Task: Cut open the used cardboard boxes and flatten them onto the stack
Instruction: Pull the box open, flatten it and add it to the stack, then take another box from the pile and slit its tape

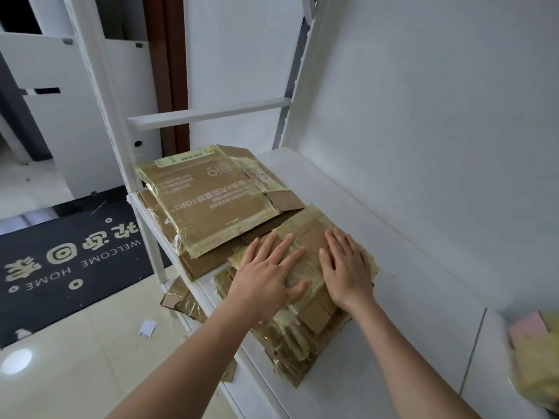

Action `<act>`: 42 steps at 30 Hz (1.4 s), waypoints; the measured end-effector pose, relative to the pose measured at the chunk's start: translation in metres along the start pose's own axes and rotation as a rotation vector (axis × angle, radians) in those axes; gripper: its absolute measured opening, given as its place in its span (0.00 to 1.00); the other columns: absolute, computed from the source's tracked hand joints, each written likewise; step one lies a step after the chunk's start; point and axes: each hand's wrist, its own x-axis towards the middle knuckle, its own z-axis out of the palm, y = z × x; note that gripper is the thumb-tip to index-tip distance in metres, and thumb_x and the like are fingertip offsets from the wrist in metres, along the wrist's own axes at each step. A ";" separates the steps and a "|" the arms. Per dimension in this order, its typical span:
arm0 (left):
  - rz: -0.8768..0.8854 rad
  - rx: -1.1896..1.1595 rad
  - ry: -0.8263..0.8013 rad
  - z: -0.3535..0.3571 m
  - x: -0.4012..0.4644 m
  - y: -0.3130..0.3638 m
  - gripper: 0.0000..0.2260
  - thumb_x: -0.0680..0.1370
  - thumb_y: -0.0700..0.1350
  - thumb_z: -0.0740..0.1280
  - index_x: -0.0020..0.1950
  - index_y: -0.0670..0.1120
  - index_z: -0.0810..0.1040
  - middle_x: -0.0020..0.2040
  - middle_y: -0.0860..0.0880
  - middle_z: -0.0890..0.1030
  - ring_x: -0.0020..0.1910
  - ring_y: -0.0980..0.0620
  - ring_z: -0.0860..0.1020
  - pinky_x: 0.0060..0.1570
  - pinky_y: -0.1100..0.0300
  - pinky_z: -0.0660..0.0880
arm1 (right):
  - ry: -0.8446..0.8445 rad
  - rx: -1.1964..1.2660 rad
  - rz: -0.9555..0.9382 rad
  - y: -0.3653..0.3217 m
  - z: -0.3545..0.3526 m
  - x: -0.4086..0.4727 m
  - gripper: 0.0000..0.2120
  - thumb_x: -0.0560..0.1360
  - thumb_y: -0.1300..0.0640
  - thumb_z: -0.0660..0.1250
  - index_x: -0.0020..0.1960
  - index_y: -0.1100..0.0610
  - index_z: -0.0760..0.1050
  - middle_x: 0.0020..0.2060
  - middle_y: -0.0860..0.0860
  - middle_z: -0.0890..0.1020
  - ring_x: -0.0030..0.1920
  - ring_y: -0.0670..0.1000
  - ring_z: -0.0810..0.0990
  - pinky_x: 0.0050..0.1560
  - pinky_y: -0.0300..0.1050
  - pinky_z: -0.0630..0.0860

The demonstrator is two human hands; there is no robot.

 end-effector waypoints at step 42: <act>0.528 0.136 -0.023 -0.016 -0.051 0.364 0.17 0.81 0.54 0.58 0.63 0.48 0.77 0.65 0.48 0.71 0.62 0.48 0.72 0.62 0.53 0.67 | 0.467 -0.174 0.815 0.269 -0.178 -0.327 0.24 0.70 0.53 0.76 0.64 0.51 0.76 0.76 0.58 0.52 0.71 0.63 0.54 0.68 0.67 0.59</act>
